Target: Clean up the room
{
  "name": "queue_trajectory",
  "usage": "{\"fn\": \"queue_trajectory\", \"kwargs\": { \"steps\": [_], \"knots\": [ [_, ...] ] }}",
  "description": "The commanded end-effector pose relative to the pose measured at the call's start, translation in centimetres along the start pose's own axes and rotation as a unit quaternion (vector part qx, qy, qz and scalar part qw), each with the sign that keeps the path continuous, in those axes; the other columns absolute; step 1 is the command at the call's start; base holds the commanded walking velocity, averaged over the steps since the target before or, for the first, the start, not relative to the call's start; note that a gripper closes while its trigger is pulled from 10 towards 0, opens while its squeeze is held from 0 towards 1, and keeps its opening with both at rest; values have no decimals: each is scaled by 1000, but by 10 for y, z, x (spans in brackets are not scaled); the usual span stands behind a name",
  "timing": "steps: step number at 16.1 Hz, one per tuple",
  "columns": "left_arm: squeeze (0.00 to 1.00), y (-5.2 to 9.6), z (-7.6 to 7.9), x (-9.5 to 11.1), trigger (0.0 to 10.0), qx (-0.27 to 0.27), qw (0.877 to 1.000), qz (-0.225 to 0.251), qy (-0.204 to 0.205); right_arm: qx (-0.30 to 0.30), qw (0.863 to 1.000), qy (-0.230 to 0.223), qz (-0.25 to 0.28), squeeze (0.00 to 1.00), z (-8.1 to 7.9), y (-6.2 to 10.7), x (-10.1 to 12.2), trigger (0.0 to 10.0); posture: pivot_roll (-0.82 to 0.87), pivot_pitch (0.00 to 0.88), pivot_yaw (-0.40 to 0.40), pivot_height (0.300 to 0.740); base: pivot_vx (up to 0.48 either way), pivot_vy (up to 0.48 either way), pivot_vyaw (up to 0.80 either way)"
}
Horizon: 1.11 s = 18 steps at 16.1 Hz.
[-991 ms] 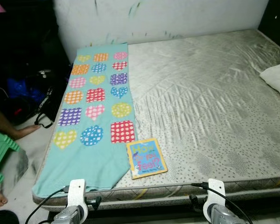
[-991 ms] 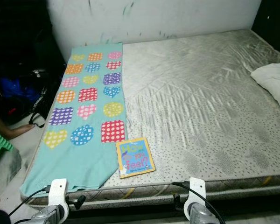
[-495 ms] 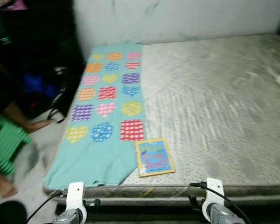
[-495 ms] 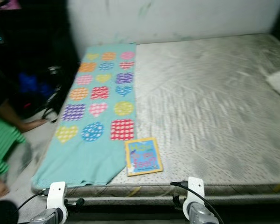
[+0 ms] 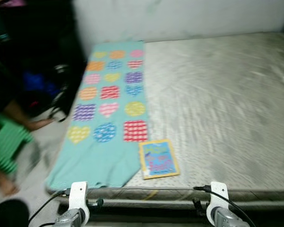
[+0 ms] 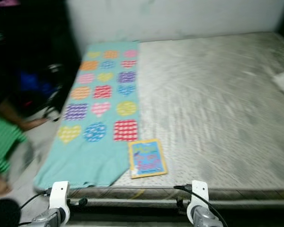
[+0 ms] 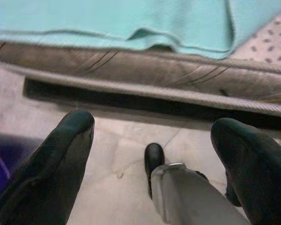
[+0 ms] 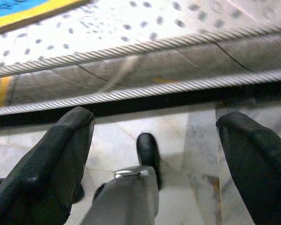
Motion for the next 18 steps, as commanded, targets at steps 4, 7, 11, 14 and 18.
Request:
{"fn": "queue_trajectory", "kwargs": {
  "steps": [4,7,11,14,18],
  "knots": [
    [0,1,-4,-4,10000,6,1000,-9,-4,0,1000,6,1,0,-2,0,1,10000,-105,0,113,740,0,0,-338],
    [0,1,-4,-4,10000,6,1000,-9,-7,-3,1000,7,1,0,0,0,1,10000,-108,0,112,740,0,0,-629],
    [0,1,-4,-4,10000,5,1000,-9,-10,-4,1000,9,3,0,1,0,2,10000,-108,0,112,740,0,0,-250],
    [0,1,-3,-5,10000,5,1000,-10,-10,-3,1000,10,4,0,0,0,4,10000,-107,0,110,740,179,0,0],
    [0,1,-3,-6,10000,4,1000,-12,-10,-2,1000,11,3,0,0,0,3,10000,-106,0,111,740,317,0,0]
  ]
}}
Point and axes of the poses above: a point about 5 cm out from each wrist's last joint towards the gripper, its own y axis pointing back from the gripper into the wrist, its own x axis along the axis of the wrist's last joint, z = x × y, the point moved 3 cm from there along -y, pointing out of the wrist towards the gripper, and after that the axes turned 10 degrees about y, right-handed, at the moved point
